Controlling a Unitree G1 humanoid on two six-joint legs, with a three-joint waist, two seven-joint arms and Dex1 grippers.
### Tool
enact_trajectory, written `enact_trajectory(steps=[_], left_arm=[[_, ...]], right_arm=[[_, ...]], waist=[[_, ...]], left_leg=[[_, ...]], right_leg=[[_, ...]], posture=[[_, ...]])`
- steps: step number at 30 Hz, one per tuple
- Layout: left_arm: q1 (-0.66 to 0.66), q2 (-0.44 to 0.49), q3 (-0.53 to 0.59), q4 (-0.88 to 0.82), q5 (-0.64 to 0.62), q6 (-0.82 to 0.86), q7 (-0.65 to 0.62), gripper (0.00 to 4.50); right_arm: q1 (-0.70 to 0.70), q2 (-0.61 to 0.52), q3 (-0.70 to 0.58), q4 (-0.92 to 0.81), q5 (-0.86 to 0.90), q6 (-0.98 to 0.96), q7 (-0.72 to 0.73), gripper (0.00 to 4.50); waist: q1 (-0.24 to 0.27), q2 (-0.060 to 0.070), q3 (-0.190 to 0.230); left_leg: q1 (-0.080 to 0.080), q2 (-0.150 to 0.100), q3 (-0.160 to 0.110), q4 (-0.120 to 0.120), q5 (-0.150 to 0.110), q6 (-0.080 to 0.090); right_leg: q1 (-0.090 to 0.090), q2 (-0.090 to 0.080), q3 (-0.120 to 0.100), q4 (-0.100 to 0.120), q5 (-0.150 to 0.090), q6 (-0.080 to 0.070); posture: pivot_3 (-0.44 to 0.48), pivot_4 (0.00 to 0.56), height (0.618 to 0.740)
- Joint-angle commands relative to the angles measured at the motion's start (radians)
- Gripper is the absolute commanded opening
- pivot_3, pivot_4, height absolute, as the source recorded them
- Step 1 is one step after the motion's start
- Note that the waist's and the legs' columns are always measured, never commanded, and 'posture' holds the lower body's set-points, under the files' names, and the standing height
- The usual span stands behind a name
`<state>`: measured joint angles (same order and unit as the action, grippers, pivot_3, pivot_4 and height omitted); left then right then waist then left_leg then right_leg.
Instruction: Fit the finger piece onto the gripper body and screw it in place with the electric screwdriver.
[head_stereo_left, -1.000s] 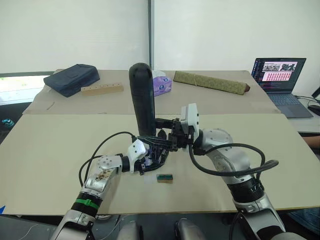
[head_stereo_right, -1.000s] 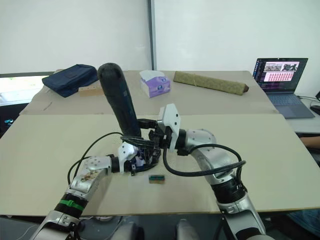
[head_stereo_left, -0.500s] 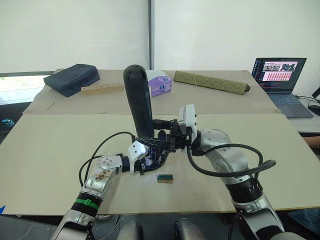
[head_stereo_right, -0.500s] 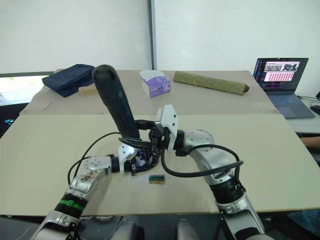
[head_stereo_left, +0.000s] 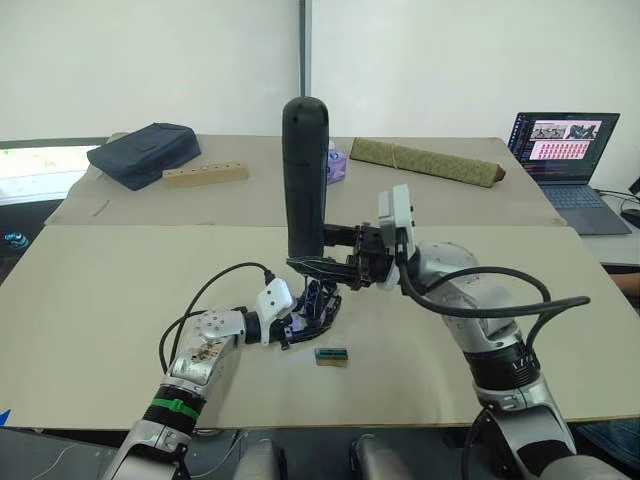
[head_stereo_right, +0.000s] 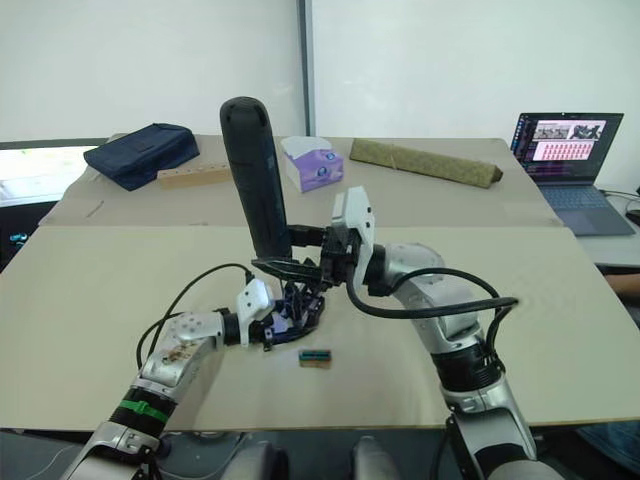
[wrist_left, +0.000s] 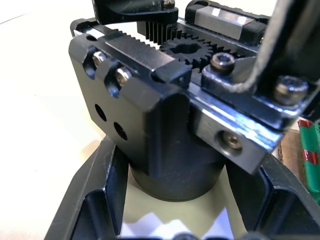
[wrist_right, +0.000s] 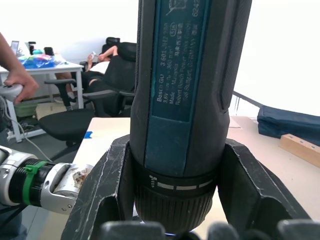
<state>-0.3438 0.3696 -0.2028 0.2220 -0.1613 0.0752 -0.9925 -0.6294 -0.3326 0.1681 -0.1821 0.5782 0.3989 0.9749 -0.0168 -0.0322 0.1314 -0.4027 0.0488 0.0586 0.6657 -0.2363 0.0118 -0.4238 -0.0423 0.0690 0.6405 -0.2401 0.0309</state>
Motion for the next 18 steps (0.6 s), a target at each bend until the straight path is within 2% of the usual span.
enact_trajectory(steps=[1, 7, 11, 17, 18], left_arm=[[0.026, -0.004, -0.019, 0.046, 0.020, 0.013, 0.014, 2.29], [0.028, -0.010, -0.014, 0.076, 0.024, -0.008, 0.021, 2.29], [0.026, -0.012, -0.012, 0.095, 0.032, -0.029, 0.033, 2.29], [0.028, -0.019, 0.000, 0.101, 0.017, -0.019, 0.041, 2.29], [0.029, -0.018, 0.002, 0.099, 0.014, -0.014, 0.039, 2.79]], right_arm=[[-0.036, 0.004, -0.063, -0.074, 0.066, -0.015, 0.018, 1.92], [-0.034, -0.007, -0.077, -0.106, 0.104, -0.015, 0.057, 1.92], [-0.057, -0.020, -0.116, -0.151, 0.185, 0.066, 0.019, 1.92], [-0.063, -0.115, -0.138, -0.212, 0.248, 0.155, 0.047, 1.92], [-0.063, -0.126, -0.147, -0.220, 0.260, 0.166, 0.046, 1.92]], waist=[[0.000, 0.000, 0.000], [0.001, 0.000, 0.000], [0.001, 0.000, 0.000], [0.002, 0.001, 0.001], [0.002, 0.001, 0.001]], left_leg=[[0.000, 0.000, 0.000, 0.000, 0.000, 0.000], [0.000, 0.000, 0.000, 0.000, 0.000, 0.000], [0.000, 0.000, 0.000, 0.000, 0.000, 0.000], [0.001, 0.000, 0.000, 0.000, 0.000, 0.000], [0.001, 0.000, 0.000, 0.000, 0.000, 0.000]], right_leg=[[0.000, 0.000, 0.000, 0.000, 0.000, 0.000], [0.000, 0.000, 0.000, 0.000, 0.000, 0.001], [0.000, 0.000, 0.000, 0.000, 0.000, 0.000], [0.001, -0.001, 0.000, 0.000, 0.001, 0.000], [0.001, -0.001, 0.000, 0.000, 0.001, 0.000]], posture=[[0.000, 0.150, 0.740], [0.000, 0.150, 0.740], [0.000, 0.150, 0.740], [0.000, 0.150, 0.740], [0.000, 0.150, 0.740]])
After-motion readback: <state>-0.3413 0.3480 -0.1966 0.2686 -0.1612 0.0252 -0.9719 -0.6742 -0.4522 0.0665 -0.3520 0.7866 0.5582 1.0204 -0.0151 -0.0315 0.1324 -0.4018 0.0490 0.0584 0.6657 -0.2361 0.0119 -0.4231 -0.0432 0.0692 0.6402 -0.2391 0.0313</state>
